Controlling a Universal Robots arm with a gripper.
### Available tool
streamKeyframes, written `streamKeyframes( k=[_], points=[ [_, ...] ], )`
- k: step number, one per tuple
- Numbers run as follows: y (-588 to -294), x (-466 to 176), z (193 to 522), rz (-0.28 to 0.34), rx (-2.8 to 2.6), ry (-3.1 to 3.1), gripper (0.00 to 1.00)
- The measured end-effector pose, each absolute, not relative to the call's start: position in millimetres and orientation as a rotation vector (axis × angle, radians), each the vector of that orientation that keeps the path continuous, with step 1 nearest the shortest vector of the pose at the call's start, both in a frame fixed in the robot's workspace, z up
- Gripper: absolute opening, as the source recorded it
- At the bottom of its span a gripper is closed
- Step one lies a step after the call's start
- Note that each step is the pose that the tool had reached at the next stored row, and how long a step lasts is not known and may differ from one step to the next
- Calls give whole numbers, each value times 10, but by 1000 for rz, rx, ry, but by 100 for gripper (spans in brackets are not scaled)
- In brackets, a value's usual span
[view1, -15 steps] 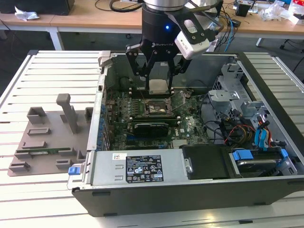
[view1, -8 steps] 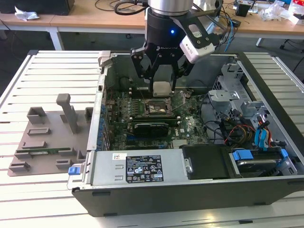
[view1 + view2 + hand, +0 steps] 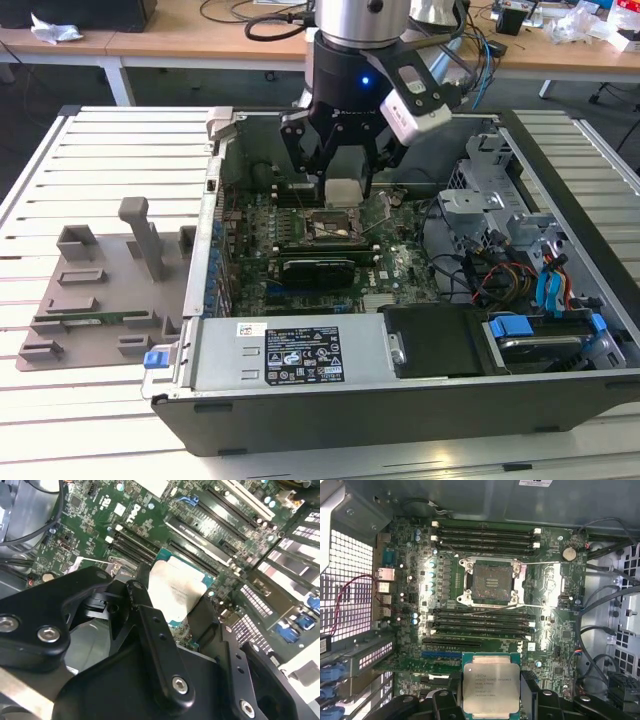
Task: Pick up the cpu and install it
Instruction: 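Pick up the cpu and move it towards the insertion slot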
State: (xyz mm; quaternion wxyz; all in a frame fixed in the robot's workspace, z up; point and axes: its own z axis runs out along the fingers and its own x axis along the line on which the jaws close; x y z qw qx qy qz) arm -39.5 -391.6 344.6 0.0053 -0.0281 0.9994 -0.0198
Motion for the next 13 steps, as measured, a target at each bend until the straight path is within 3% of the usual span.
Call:
streamKeyframes(
  k=[4,13],
  points=[
    [-3759,-331,3378,-62,-88,3130,55],
    [-3742,-311,3303,-62,-88,3130,55]
  ],
)
